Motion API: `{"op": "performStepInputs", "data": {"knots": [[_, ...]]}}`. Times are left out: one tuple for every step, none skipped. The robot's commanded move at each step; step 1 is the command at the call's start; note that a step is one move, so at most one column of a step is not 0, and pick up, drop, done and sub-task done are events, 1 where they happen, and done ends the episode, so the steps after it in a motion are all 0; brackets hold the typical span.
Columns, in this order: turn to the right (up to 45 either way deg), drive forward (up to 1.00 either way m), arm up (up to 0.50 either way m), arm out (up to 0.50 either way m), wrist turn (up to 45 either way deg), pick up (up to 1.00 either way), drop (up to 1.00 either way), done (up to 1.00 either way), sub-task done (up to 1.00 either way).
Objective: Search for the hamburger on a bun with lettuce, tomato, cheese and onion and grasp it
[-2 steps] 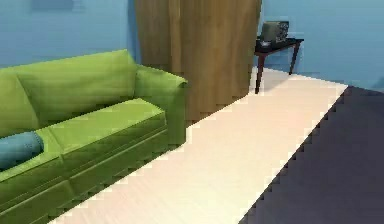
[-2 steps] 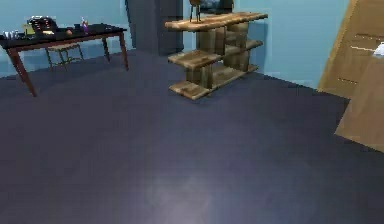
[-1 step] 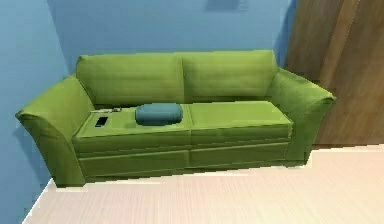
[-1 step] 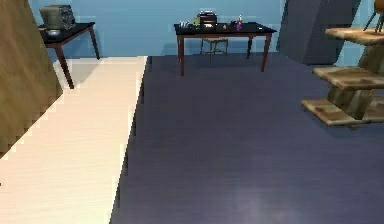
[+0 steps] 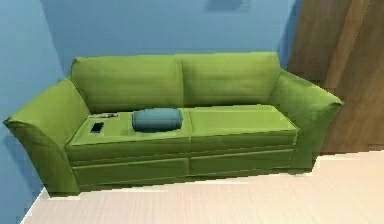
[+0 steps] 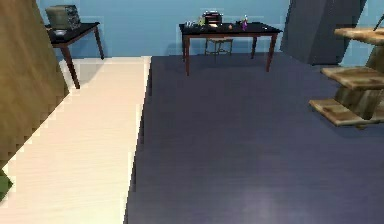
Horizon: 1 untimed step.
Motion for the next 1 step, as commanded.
{"op": "performStepInputs", "data": {"knots": [[-39.0, 0.0, 0.0, 0.0, 0.0, 0.0, 0.0, 0.0, 0.0]]}}
